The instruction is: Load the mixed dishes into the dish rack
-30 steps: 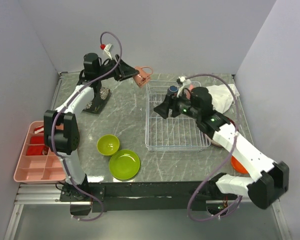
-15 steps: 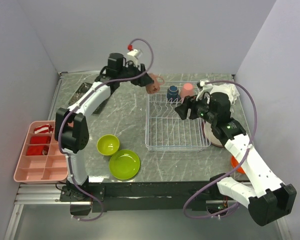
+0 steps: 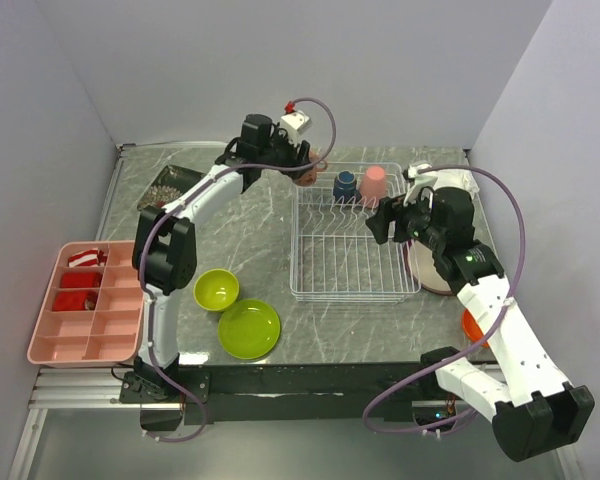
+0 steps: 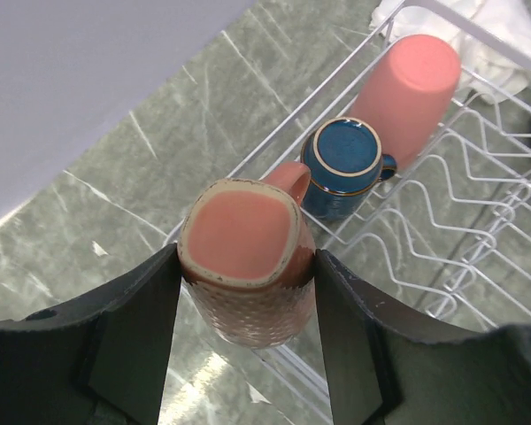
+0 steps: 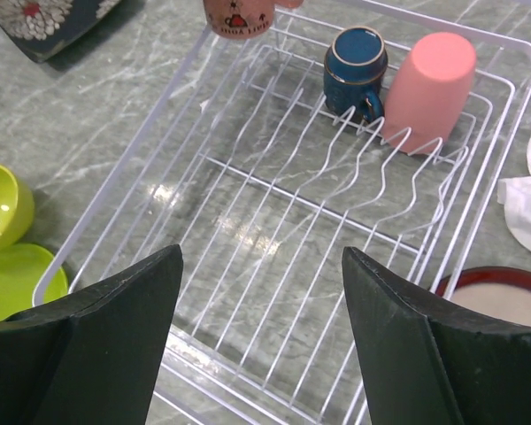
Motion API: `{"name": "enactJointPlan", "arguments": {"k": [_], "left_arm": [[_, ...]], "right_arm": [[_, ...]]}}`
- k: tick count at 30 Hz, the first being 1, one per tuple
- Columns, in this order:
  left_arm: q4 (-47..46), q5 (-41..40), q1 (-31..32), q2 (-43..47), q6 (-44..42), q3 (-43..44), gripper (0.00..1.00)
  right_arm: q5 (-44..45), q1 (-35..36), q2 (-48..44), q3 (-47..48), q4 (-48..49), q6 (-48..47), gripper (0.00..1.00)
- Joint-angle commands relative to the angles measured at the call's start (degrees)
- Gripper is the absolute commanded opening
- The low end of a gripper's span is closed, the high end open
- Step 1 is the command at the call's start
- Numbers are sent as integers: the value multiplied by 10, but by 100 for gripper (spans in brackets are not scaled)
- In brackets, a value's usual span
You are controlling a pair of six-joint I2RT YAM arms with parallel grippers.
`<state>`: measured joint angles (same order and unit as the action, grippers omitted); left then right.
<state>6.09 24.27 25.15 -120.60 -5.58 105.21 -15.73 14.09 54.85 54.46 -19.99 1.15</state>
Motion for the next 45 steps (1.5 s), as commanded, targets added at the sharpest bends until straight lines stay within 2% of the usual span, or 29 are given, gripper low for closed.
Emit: {"name": "enactJointPlan", "arguments": {"k": [1,14,34,37,39,40,45], "left_arm": [[-30,-40,11,-12,-42,39,13],[-42,-46,33,-39,-30,68,12],[-89,-64,45,-106,-22,83,14],[-90,-70,46,-105,-17,71,17],[-88,-77,45,-100,-11,61,23],[-88,-87,46,-95,-9,56,30],[-92,-112,45,-74,-11,25,43]], "right_arm": [[7,-8,0,37,-15,-30,81],[4,-34,15,37,-11,-16,82],[9,-39,31,43,-24,-12,82],[8,-39,37,43,-21,-12,82],[7,-38,41,43,-15,-12,82],[6,-39,45,43,-14,-2,82],[4,-39,52,43,-1,17,82]]}}
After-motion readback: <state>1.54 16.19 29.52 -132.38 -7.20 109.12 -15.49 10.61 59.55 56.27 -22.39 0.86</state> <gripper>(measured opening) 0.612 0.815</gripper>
